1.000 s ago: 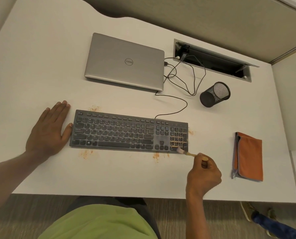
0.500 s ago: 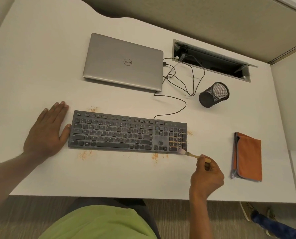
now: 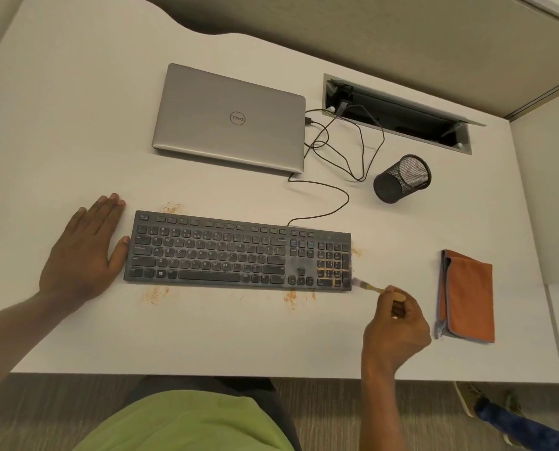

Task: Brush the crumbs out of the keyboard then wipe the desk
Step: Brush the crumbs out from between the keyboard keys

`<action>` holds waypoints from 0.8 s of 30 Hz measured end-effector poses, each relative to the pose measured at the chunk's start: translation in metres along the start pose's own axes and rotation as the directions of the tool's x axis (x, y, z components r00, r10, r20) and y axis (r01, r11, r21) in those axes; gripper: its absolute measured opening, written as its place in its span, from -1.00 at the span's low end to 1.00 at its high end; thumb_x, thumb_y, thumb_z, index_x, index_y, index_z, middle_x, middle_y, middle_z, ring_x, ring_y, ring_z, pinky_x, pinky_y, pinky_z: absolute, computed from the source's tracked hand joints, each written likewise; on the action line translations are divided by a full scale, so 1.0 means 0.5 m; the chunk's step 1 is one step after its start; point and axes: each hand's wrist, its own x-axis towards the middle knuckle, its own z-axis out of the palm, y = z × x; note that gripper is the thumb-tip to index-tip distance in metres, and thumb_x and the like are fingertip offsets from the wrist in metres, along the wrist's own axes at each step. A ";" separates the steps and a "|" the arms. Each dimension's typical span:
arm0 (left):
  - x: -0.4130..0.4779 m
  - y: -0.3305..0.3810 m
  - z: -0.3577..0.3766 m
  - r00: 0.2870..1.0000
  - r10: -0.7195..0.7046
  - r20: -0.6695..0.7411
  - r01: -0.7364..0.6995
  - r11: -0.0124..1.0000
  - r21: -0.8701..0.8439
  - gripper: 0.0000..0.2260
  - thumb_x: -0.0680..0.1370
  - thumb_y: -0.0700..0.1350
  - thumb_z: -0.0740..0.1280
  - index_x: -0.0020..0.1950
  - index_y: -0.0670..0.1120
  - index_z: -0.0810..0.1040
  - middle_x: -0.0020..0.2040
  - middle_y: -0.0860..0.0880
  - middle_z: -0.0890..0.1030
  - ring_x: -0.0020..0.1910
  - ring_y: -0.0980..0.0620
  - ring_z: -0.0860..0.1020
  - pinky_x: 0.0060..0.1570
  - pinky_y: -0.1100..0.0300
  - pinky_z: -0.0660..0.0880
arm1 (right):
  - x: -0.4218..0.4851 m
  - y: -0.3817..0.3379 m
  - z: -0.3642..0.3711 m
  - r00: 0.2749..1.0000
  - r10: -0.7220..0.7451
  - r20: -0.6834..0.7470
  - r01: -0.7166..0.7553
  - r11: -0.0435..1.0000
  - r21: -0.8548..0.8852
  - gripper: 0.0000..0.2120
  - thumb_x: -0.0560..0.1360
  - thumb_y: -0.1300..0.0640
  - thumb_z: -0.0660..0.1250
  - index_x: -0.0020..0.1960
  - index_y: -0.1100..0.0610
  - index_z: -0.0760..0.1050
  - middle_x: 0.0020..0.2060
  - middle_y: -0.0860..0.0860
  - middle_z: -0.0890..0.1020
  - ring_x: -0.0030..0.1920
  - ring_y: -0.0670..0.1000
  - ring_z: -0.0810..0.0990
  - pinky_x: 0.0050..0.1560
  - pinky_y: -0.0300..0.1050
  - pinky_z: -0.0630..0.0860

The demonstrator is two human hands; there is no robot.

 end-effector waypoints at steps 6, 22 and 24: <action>0.002 -0.001 -0.002 1.000 0.001 0.010 -0.001 1.000 0.004 -0.37 0.70 0.11 0.02 0.74 -0.13 0.13 0.73 -0.06 0.16 0.73 -0.01 0.09 0.71 0.01 -0.04 | 0.022 -0.057 0.078 0.978 -0.037 0.205 0.010 0.991 0.132 -0.85 0.67 0.08 0.36 0.03 0.10 0.68 -0.15 -0.05 0.72 -0.15 -0.01 0.68 -0.11 -0.20 0.58; 0.003 -0.006 0.000 1.000 0.001 0.013 -0.001 1.000 0.004 -0.37 0.70 0.11 0.03 0.74 -0.12 0.14 0.73 -0.05 0.16 0.73 -0.02 0.10 0.71 0.01 -0.04 | 0.075 -0.046 0.076 0.948 -0.124 0.292 0.090 0.988 0.127 -0.91 0.65 0.20 0.36 0.07 0.12 0.65 -0.07 0.01 0.71 -0.09 0.03 0.68 -0.02 -0.17 0.57; 0.003 -0.006 0.000 1.000 0.001 0.014 -0.001 1.000 0.003 -0.37 0.70 0.11 0.03 0.74 -0.13 0.14 0.73 -0.05 0.16 0.73 -0.02 0.10 0.71 0.00 -0.03 | 0.073 -0.047 0.081 0.915 -0.140 0.379 0.089 0.985 0.149 -0.91 0.64 0.24 0.37 0.05 0.12 0.65 -0.05 0.00 0.72 -0.05 0.05 0.68 -0.01 -0.17 0.59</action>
